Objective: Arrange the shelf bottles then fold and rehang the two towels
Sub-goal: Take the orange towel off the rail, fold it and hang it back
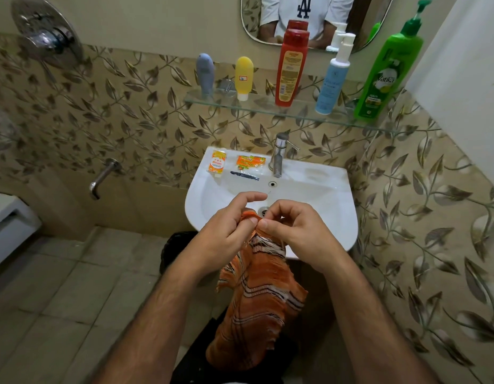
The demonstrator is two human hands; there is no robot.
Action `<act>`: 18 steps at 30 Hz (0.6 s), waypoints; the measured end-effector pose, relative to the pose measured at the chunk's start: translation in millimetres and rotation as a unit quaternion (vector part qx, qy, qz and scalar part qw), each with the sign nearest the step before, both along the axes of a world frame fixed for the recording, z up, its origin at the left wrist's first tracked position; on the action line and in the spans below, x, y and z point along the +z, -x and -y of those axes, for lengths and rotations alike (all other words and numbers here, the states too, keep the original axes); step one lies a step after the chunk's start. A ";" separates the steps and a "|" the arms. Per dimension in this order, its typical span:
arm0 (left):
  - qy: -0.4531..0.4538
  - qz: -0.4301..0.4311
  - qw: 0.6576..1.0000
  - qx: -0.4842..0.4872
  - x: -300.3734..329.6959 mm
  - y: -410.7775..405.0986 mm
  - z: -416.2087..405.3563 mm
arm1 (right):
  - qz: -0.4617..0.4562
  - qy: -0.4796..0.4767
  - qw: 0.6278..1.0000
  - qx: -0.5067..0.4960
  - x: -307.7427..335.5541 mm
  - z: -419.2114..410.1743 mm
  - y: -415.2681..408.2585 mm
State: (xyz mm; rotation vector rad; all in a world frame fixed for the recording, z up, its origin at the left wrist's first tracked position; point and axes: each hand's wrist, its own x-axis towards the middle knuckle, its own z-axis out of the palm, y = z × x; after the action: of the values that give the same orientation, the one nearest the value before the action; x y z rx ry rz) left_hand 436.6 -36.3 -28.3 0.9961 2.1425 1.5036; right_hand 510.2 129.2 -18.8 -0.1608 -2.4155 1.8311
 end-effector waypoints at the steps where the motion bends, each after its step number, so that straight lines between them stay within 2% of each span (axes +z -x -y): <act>1: 0.014 -0.010 1.000 0.002 1.6 1.6 -0.6 | -0.006 -0.017 1.000 0.002 1.3 0.0 -0.2; 4: 0.011 -0.004 1.000 0.020 7.1 4.9 -2.7 | -0.035 -0.105 0.994 -0.023 4.1 4.9 -0.3; 9: -0.091 0.156 0.983 0.038 7.9 6.4 -5.7 | -0.073 -0.175 0.976 -0.106 10.9 12.9 3.3; 13: -0.134 0.213 0.966 0.052 7.6 -0.4 -11.5 | -0.063 -0.145 0.981 -0.110 14.3 17.4 4.1; 18: -0.151 0.218 0.962 0.068 9.7 -3.3 -16.9 | -0.051 -0.094 0.987 -0.124 14.5 18.0 3.9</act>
State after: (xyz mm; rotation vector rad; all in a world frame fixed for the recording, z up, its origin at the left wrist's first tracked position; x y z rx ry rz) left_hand 439.9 -19.4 -18.7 0.5376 1.7310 1.9465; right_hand 506.2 111.2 -4.3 -0.3272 -2.3587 1.4636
